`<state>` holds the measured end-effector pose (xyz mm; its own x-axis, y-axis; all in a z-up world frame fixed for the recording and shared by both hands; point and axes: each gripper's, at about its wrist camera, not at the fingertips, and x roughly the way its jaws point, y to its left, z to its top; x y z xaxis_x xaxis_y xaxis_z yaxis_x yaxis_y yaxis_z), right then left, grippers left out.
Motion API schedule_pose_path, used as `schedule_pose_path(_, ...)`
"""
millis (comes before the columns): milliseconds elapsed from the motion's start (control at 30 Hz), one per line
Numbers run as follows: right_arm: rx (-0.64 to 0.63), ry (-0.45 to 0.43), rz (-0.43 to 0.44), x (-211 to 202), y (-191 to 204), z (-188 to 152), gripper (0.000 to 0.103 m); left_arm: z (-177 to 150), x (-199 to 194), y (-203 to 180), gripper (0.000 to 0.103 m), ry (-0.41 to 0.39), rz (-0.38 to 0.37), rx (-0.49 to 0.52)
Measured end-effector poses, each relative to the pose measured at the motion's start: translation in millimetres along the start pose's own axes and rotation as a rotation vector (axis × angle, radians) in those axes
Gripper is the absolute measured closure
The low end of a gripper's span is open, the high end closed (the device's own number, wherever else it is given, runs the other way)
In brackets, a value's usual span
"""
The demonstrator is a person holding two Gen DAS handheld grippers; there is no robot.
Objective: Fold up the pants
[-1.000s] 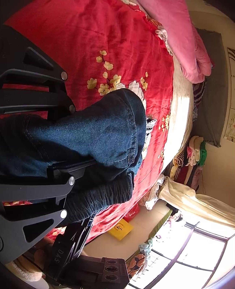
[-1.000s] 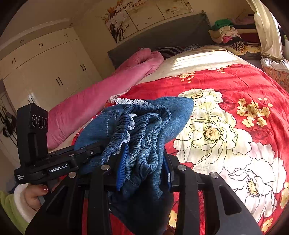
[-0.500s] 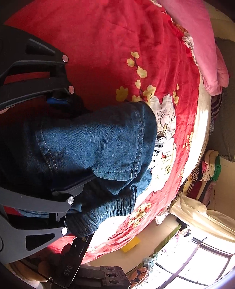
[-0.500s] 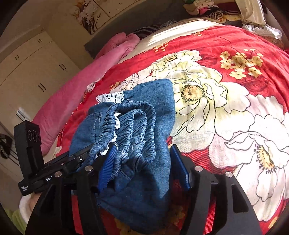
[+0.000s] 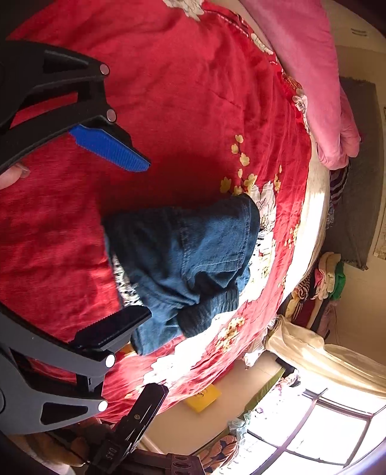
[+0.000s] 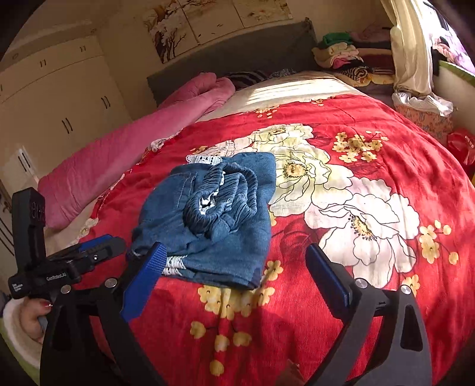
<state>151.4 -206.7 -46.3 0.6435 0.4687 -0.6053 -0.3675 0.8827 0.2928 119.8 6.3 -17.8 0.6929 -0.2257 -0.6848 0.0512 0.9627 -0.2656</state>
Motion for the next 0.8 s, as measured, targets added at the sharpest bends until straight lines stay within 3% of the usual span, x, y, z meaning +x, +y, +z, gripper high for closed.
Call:
schedule_pose_path(67, -0.027, -0.001, -0.024, -8.1, 4.8, -9.7, 0.006, -11.4, -6.5, -6.0, 0.01, 0.023, -0.002, 0.012)
schedule_pose_path(367, -0.057, 0.017, -0.097, -18.0, 12.0, -36.3, 0.005, -52.2, -6.3, -24.9, 0.01, 0.088, 0.001, 0.021)
schedule_pose_path(800, -0.055, 0.022, -0.106, -17.1, 10.2, -40.1, 0.005, -52.8, -3.4, -18.6, 0.01, 0.081, 0.041, -0.004)
